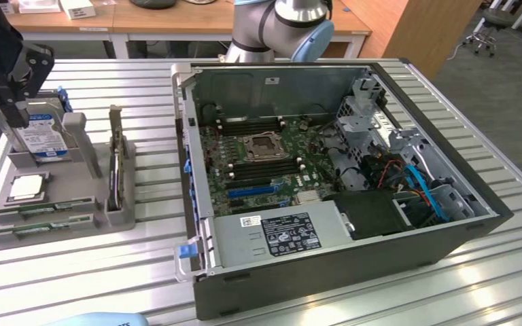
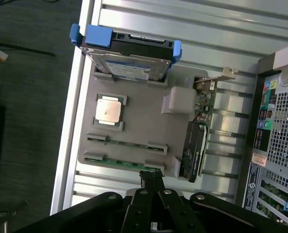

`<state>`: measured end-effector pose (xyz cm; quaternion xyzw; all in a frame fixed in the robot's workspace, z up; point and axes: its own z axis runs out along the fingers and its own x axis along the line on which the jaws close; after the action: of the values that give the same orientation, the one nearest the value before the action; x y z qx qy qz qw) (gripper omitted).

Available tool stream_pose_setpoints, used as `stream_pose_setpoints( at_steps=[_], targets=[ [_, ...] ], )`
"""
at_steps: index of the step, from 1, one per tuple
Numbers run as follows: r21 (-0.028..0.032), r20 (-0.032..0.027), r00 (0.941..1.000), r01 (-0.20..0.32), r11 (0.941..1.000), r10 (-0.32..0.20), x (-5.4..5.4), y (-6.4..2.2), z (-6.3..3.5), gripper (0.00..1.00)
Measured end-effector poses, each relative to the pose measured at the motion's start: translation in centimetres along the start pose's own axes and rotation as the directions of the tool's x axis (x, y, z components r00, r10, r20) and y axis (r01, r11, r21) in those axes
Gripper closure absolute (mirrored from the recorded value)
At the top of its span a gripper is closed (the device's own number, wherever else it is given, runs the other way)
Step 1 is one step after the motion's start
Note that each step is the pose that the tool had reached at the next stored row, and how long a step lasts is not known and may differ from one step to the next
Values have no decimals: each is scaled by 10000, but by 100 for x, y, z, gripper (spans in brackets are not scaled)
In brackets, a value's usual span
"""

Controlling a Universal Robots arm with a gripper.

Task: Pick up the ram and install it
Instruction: 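Pick up the ram and move it above insertion slot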

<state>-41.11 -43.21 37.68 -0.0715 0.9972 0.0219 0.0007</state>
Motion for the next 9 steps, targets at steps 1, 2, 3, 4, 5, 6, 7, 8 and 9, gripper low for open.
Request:
stream_pose_setpoints(
  at_steps=[1, 2, 3, 4, 5, 6, 7, 8, 9],
  targets=[
    [-1, -3, 10000, 83, 10000, -83, 0, 0, 1, 90],
    [-1, -7, 9999, 162, 9999, -162, -1, 0, 1, 90],
    [-2, -11, 9997, 241, 9997, -241, -1, 0, 1, 90],
    [-2, -14, 9995, 317, 9995, -317, -1, -1, 1, 90],
    [-3, -16, 9992, 392, 9992, -392, -1, 0, 2, 90],
    [-3, -20, 9989, 468, 9989, -468, -1, 0, 2, 90],
    [-3, -24, 9985, 548, 9985, -548, -2, 0, 2, 90],
    [-4, -28, 9979, 640, 9980, -640, -2, 0, 2, 90],
    [-5, -31, 9973, 729, 9973, -729, -2, 0, 3, 90]
  ],
)
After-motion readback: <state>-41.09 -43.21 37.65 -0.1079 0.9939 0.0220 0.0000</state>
